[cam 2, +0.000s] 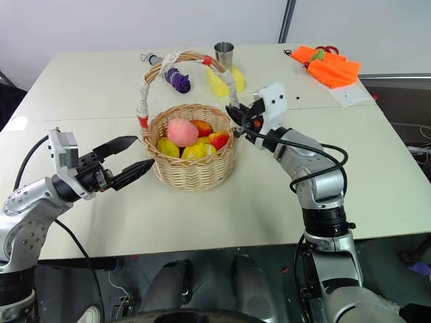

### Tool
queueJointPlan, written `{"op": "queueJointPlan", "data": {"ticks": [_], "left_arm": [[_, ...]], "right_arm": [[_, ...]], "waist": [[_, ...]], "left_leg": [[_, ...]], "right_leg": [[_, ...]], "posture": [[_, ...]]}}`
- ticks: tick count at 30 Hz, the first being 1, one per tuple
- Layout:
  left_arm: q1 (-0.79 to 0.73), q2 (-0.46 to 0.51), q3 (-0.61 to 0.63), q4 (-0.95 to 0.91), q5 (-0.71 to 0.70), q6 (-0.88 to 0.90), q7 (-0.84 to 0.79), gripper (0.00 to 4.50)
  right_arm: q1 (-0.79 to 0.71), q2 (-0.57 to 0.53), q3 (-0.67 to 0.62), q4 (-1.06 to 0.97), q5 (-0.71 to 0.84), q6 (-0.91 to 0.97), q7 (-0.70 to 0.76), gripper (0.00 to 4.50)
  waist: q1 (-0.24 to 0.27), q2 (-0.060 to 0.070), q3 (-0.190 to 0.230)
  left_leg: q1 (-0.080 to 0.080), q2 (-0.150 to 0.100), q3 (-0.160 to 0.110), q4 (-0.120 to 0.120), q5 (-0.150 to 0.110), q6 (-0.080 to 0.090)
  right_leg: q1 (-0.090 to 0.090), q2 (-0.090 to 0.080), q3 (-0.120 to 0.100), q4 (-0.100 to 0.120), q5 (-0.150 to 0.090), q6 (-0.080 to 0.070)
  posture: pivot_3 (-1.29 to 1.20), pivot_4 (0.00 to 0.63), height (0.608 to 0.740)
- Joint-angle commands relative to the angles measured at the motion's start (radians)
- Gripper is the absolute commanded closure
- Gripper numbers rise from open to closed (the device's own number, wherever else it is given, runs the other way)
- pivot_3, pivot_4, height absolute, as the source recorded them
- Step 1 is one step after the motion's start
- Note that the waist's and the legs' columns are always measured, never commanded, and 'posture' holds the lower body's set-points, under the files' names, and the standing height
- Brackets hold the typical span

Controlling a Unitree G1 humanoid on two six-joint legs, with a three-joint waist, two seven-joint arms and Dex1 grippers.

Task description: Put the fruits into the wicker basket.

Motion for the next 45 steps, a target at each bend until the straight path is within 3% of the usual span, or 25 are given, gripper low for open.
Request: {"op": "queueJointPlan", "data": {"ticks": [1, 8, 12, 16, 20, 27, 30, 38, 45], "left_arm": [[-0.016, 0.005, 0.001, -0.016, 0.005, -0.024, -0.010, 0.00], [-0.064, -0.010, -0.042, 0.017, 0.019, -0.029, -0.026, 0.00], [-0.082, -0.024, -0.065, 0.021, 0.026, -0.030, -0.024, 0.00], [-0.089, -0.033, -0.077, 0.027, 0.033, -0.033, -0.020, 0.00], [-0.073, -0.040, -0.063, 0.028, 0.031, -0.029, -0.013, 0.00], [-0.059, -0.079, -0.040, 0.089, 0.056, -0.059, 0.029, 0.00], [-0.019, -0.084, -0.022, 0.103, 0.094, -0.068, 0.072, 0.00], [0.114, -0.072, 0.016, 0.146, 0.217, -0.103, 0.166, 0.00], [0.172, -0.090, 0.056, 0.157, 0.250, -0.149, 0.204, 0.00]], "right_arm": [[-0.026, -0.061, -0.108, -0.011, -0.027, -0.062, -0.042, 4.45], [-0.109, -0.180, -0.240, 0.291, -0.189, -0.194, -0.251, 4.45], [-0.122, -0.176, -0.257, 0.348, -0.184, -0.210, -0.252, 4.45], [-0.112, -0.180, -0.264, 0.334, -0.161, -0.206, -0.223, 2.80], [-0.045, -0.215, -0.291, 0.257, -0.151, -0.177, -0.203, 0.70], [0.151, -0.289, -0.350, 0.070, -0.053, -0.164, -0.043, 0.70], [0.259, -0.291, -0.390, -0.023, 0.060, -0.159, 0.085, 0.70], [0.454, -0.310, -0.195, -0.142, 0.039, -0.248, 0.320, 0.70], [0.403, -0.268, -0.086, -0.058, -0.031, -0.325, 0.327, 0.70]], "waist": [[0.001, 0.000, 0.000], [0.002, 0.000, 0.000], [-0.013, 0.001, 0.000], [-0.029, 0.001, 0.000], [-0.025, 0.001, 0.000], [-0.014, 0.001, 0.000], [-0.021, 0.001, 0.000], [-0.025, 0.001, 0.000], [-0.021, 0.001, 0.000]], "left_leg": [[0.000, 0.000, 0.000, 0.000, 0.000, 0.000], [0.000, -0.002, 0.001, 0.001, 0.000, 0.000], [0.001, -0.001, 0.001, -0.001, 0.000, 0.000], [0.001, 0.000, 0.000, -0.002, 0.000, 0.001], [0.001, 0.000, 0.000, -0.001, 0.000, 0.001], [0.000, -0.001, 0.001, -0.001, 0.000, 0.001], [0.001, -0.001, 0.001, -0.001, 0.000, 0.001], [0.003, 0.000, 0.000, -0.001, 0.000, 0.001], [0.002, -0.001, 0.001, 0.001, 0.000, 0.000]], "right_leg": [[0.000, 0.000, 0.000, 0.000, 0.000, 0.000], [0.000, -0.001, 0.001, -0.001, 0.000, -0.001], [0.000, 0.000, 0.002, 0.000, 0.001, 0.002], [0.000, 0.002, 0.002, 0.001, 0.002, 0.004], [0.000, 0.001, 0.002, 0.001, 0.002, 0.004], [0.000, 0.000, 0.002, 0.000, 0.001, 0.005], [0.001, 0.000, 0.002, 0.000, 0.001, 0.005], [0.001, 0.001, 0.002, 0.001, -0.003, 0.004], [0.002, -0.002, 0.002, 0.000, -0.002, 0.002]], "posture": [[0.00, 0.150, 0.740], [0.00, 0.150, 0.740], [0.00, 0.150, 0.740], [0.00, 0.150, 0.740], [0.00, 0.150, 0.740], [0.00, 0.150, 0.740], [0.00, 0.150, 0.740], [0.00, 0.150, 0.740], [0.00, 0.150, 0.740]]}}
